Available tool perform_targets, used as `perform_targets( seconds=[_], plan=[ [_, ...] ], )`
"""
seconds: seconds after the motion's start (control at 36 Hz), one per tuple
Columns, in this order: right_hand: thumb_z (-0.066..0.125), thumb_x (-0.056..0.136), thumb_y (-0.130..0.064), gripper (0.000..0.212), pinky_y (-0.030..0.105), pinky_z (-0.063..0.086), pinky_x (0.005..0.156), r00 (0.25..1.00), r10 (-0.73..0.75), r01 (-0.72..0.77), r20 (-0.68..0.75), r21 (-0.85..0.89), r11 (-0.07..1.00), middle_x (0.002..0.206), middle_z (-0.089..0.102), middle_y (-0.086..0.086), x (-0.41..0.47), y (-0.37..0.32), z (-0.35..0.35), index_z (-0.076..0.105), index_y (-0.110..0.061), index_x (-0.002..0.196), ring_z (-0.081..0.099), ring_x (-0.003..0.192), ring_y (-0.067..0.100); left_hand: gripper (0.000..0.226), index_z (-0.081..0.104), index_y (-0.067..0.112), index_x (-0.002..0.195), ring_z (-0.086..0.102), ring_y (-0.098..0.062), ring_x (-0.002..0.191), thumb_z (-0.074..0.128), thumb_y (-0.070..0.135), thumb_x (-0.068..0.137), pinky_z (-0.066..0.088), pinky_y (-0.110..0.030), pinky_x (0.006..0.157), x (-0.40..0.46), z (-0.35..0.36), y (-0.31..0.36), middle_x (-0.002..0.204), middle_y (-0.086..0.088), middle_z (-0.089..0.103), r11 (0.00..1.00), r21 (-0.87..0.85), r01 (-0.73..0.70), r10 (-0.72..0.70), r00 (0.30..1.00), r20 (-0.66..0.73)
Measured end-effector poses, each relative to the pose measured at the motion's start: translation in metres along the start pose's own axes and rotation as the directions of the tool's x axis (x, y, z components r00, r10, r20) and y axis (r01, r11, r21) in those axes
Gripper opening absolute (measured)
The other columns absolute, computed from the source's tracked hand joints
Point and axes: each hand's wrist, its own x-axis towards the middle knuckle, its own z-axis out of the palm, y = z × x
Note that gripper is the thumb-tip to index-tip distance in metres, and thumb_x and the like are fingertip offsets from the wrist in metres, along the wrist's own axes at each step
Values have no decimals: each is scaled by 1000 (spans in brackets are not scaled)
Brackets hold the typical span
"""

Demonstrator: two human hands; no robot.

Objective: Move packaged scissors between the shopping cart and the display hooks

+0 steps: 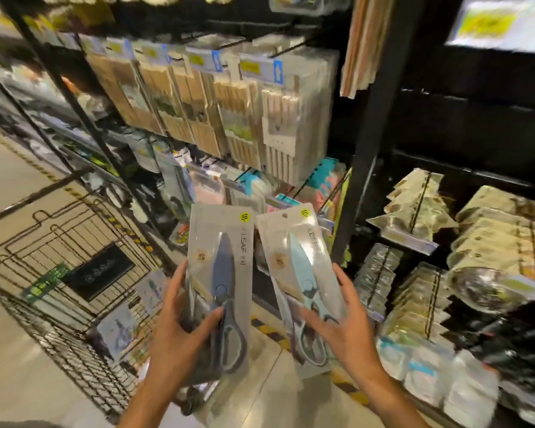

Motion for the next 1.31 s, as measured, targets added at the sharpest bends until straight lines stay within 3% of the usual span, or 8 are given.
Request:
perform_targets(
  seconds=[0.25,0.42,0.56,0.72,0.89,1.06,1.17,1.31],
  plan=[
    [92,65,-46,95,37,53,105,948,-30,33,-316,4,999,133,46,-44,-71,-24,-63,38,-53,143,51,123,-12,93,33,44,151,40,-1,141,83,21,76,36,-25,115,-8,35,53,148,40,36,962,-61,-264,271,944,187],
    [87,69,-49,94,39,50,108,883,-83,58,-461,-69,996,146,46,-27,-128,-57,-74,35,-49,148,49,132,-2,91,30,44,152,29,34,123,80,18,81,30,-2,103,-24,41,80,130,64,27,940,-185,-286,330,901,281],
    [88,72,-44,94,38,51,107,829,-106,51,-550,-114,992,144,47,-28,-173,-73,-87,33,-48,148,50,130,-2,91,29,45,153,33,9,142,80,20,82,34,-30,115,-45,43,96,156,33,31,907,-252,-339,411,844,345],
    [93,69,-39,96,40,57,99,758,-108,58,-643,-98,993,136,54,-27,-216,-85,-114,34,-56,143,57,124,1,92,30,33,154,18,37,126,79,10,81,24,5,102,-75,66,122,130,65,24,865,-344,-366,480,803,353],
    [91,72,-35,94,32,59,93,692,-127,71,-710,-108,992,123,54,-38,-243,-91,-158,31,-49,142,59,113,-9,94,31,52,149,38,7,140,83,18,78,33,-37,118,-95,96,149,153,30,38,845,-417,-336,504,761,409],
    [89,68,-45,101,27,54,96,655,-139,96,-743,-101,990,128,46,-48,-248,-90,-214,27,-52,148,52,117,-18,92,31,39,152,42,31,116,80,8,81,41,3,87,-114,145,185,126,60,37,807,-448,-385,567,715,408],
    [90,71,-42,100,30,54,101,661,-162,110,-732,-119,987,145,46,-27,-243,-81,-257,28,-50,149,52,127,-5,91,31,35,154,37,32,120,78,6,82,37,7,87,-123,183,206,131,58,35,795,-457,-400,583,712,390],
    [90,72,-34,98,10,51,93,668,-221,160,-710,-152,975,136,45,-40,-229,-71,-315,33,-43,151,50,120,-18,89,32,33,152,42,34,112,77,2,82,38,8,82,-139,227,239,120,62,39,781,-455,-428,598,723,346]
  ],
)
